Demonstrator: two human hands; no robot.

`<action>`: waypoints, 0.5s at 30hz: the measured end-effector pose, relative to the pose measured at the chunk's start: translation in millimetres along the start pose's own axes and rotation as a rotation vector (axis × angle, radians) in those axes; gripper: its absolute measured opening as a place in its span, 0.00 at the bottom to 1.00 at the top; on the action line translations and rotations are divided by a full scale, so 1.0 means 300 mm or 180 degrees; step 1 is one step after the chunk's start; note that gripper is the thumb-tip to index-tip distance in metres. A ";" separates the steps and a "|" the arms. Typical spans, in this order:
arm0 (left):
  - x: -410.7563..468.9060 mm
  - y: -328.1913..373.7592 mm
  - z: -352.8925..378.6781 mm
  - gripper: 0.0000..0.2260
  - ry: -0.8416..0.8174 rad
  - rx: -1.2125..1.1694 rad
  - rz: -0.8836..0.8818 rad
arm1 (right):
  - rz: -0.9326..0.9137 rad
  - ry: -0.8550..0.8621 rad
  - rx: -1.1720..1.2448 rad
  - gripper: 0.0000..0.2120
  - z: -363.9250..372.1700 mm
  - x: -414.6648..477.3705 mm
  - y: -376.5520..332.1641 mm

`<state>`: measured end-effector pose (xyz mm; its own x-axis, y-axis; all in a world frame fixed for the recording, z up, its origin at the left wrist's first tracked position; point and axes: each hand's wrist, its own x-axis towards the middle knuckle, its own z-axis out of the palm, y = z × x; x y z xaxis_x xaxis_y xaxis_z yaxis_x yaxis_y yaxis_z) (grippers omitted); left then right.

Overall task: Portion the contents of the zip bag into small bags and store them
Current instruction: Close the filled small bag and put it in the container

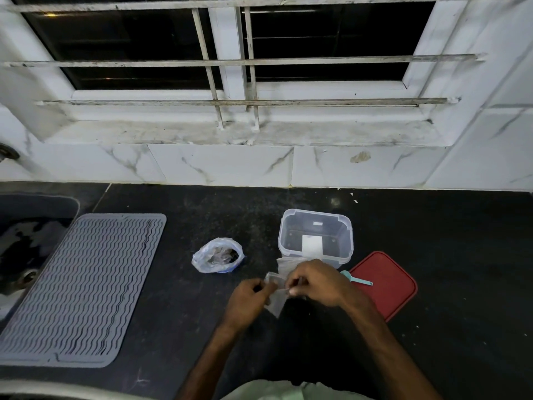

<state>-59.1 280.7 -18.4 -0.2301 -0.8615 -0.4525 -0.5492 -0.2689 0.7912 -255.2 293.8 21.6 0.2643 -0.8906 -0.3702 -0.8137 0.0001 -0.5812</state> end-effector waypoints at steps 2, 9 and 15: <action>-0.014 -0.027 0.032 0.20 -0.0187 -0.0042 -0.0100 | 0.0117 -0.0118 -0.0038 0.07 0.002 -0.009 0.038; -0.026 -0.061 0.093 0.25 -0.0059 0.0478 0.0031 | 0.0125 0.0443 -0.0525 0.10 0.009 -0.001 0.086; -0.028 -0.045 0.143 0.36 0.0030 0.0729 0.0371 | -0.0235 0.0543 -0.0874 0.15 0.049 -0.011 0.032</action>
<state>-84.0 310.1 -42.9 -0.2956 -0.8853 -0.3591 -0.6874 -0.0640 0.7235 -256.2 303.5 6.4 0.2561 -0.9470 -0.1940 -0.9109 -0.1693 -0.3763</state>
